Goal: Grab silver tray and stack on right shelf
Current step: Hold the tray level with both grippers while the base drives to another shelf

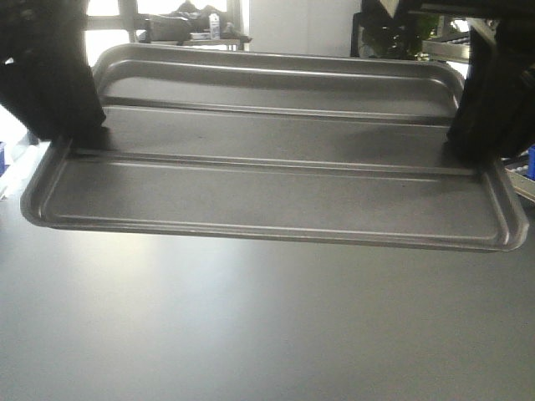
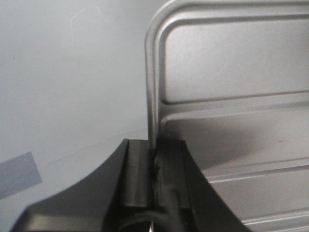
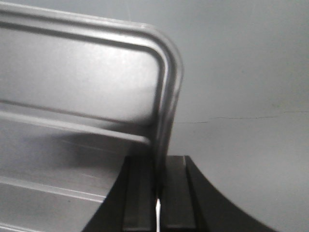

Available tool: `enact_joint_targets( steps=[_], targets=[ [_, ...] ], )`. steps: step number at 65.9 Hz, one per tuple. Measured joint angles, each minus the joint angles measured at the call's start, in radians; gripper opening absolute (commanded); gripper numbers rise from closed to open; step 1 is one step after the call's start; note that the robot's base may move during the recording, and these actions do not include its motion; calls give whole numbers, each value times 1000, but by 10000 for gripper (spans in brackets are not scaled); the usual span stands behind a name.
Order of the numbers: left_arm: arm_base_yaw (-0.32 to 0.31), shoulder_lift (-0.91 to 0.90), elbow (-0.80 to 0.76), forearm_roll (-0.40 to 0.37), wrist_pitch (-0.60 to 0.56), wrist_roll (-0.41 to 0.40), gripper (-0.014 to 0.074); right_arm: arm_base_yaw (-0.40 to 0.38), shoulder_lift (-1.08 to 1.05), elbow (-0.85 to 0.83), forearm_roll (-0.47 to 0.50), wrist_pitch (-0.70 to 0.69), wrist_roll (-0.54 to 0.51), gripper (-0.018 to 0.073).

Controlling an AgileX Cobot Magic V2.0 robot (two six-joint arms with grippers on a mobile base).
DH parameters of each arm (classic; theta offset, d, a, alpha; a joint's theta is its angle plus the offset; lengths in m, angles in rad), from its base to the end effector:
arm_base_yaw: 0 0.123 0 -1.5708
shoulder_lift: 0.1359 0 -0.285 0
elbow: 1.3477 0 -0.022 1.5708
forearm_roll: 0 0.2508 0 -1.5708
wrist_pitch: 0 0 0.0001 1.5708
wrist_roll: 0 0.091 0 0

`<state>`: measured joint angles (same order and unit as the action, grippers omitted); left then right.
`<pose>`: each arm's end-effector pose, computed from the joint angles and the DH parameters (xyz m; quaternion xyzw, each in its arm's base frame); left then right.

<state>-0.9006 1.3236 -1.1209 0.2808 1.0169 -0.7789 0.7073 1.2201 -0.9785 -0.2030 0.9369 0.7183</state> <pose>0.1776 -0.1896 0.3198 0.1047 0.9619 -0.0720 0.2421 0.1864 0.1399 0.3053 -0.0336 0.9666 0.0837 0.2399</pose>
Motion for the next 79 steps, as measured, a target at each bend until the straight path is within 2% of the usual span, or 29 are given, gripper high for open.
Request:
enact_joint_targets(
  steps=[79],
  targets=[
    [-1,0,-2,0,0,0,-94,0,0,0,0,1,0,57]
  ],
)
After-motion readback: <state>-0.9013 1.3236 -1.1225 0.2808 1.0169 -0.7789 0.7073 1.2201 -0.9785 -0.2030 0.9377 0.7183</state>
